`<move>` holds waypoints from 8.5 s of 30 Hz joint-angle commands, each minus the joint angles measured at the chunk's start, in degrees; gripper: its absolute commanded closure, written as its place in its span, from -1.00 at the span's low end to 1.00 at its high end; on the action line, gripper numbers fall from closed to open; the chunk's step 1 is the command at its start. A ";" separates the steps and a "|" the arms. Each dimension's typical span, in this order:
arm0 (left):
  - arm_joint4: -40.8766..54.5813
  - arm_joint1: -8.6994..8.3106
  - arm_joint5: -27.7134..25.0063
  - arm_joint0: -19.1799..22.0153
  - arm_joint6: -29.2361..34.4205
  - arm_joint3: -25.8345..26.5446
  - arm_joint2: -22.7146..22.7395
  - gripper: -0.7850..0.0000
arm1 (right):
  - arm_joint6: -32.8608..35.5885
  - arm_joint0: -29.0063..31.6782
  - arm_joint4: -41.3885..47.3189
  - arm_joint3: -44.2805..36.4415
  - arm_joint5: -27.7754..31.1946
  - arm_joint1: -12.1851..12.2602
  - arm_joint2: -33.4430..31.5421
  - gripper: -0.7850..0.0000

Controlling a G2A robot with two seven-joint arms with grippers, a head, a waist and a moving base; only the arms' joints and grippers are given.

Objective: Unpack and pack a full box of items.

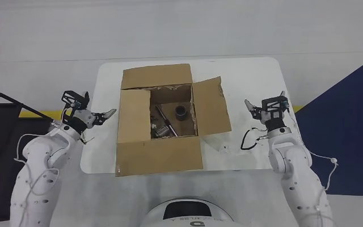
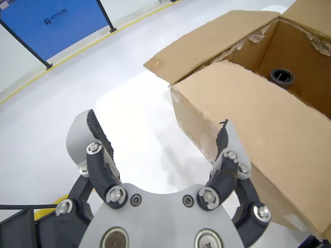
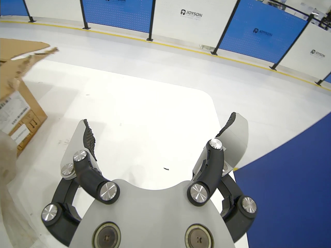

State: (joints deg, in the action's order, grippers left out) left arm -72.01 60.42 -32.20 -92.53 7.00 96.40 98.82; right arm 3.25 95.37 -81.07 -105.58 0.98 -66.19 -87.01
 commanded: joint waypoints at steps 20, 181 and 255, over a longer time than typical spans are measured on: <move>-5.37 0.47 3.60 6.13 -3.02 -11.21 -6.55 -1.00 | 14.48 -16.93 -8.96 2.63 5.91 -2.11 18.67 -1.00; 17.15 0.36 11.54 -6.77 -11.11 -15.58 14.09 -1.00 | 67.18 -59.35 26.80 40.49 24.42 -18.48 46.92 -1.00; 17.15 0.36 11.54 -6.77 -11.11 -15.58 14.09 -1.00 | 43.92 0.82 -1.41 -28.41 6.51 -9.89 1.63 1.00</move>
State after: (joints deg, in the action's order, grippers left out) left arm -54.86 60.78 -20.65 -99.30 -4.11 80.82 112.91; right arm 47.89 94.93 -84.27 -134.41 7.99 -76.15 -82.97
